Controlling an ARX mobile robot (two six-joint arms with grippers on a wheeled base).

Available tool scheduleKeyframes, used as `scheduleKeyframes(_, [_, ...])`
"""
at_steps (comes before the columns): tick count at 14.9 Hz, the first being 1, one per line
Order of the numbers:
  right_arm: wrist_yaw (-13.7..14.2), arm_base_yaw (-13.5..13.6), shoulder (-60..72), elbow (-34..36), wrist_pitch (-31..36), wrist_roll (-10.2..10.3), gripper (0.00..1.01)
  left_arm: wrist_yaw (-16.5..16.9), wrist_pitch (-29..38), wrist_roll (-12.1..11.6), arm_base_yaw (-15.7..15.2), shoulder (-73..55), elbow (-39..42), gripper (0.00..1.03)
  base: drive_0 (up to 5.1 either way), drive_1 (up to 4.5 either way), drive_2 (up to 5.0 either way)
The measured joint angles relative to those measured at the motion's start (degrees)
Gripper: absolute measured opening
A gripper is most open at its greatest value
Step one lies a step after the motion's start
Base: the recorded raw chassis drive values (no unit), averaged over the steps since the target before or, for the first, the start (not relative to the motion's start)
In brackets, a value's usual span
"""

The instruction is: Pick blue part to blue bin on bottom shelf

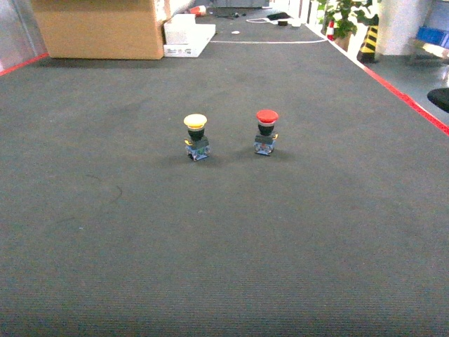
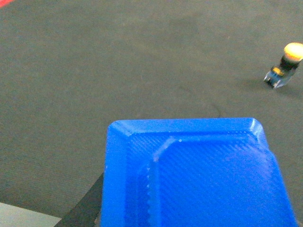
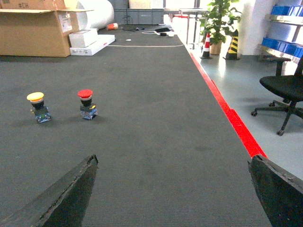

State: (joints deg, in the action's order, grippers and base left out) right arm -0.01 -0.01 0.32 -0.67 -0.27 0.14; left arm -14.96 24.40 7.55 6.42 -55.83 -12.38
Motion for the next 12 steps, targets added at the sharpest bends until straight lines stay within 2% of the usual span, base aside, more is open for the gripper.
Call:
scheduleKeyframes(3, [0.0,0.0,0.0,0.0,0.0,0.0,0.98,-5.1,-19.3,1.0,5.4,26.3,0.0,0.44,0.0,0.0,0.0])
scheduleKeyframes(6, [0.0,0.0,0.0,0.0,0.0,0.0,0.98,-8.9,-33.7,1.1,7.3,42.2,-1.2,0.44,0.0,0.0,0.0])
scheduleKeyframes(12, [0.0,0.0,0.0,0.0,0.0,0.0,0.98,-9.0,-35.1,1.1,7.9,43.4,-1.9,0.44,0.0,0.0,0.0])
